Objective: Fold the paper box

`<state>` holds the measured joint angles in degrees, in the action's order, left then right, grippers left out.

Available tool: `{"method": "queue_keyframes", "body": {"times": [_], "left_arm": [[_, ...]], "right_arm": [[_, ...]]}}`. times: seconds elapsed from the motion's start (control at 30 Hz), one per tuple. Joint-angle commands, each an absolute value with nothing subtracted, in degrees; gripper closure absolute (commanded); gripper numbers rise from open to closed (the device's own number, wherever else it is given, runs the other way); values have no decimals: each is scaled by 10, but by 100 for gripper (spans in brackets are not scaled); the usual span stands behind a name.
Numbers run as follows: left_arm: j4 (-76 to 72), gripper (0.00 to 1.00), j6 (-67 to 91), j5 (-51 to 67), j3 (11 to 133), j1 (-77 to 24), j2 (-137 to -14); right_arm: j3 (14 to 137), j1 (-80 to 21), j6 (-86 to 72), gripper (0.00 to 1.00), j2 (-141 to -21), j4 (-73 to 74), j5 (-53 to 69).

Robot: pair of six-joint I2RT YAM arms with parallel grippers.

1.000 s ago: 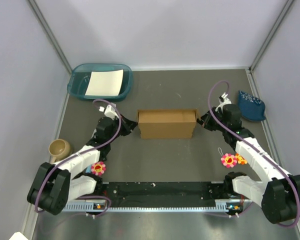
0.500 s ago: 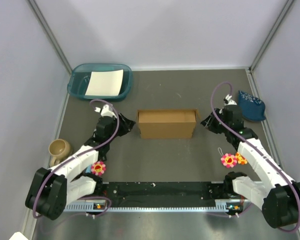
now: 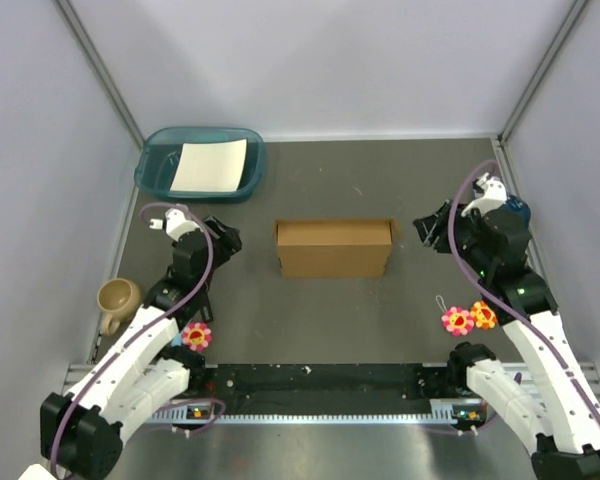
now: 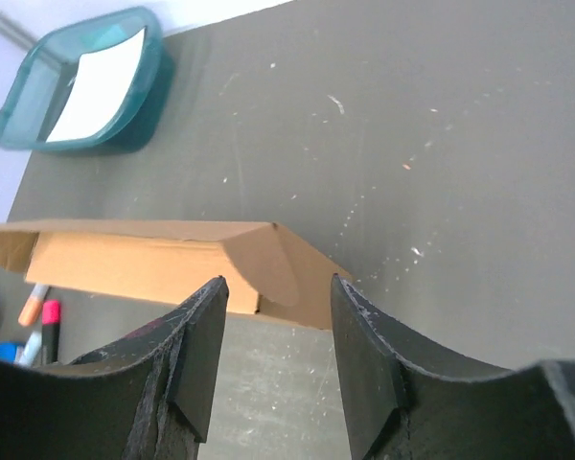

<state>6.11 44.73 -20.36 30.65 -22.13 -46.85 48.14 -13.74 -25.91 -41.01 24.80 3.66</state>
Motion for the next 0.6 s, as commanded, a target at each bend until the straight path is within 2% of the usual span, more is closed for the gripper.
{"method": "queue_keyframes", "body": {"times": [0.0, 0.57], "left_arm": [[122, 29, 424, -245, 358, -213, -452], [123, 27, 338, -159, 352, -212, -323]], "right_arm": [[504, -169, -181, 52, -431, 265, 85], [522, -237, -134, 54, -518, 271, 2]]}}
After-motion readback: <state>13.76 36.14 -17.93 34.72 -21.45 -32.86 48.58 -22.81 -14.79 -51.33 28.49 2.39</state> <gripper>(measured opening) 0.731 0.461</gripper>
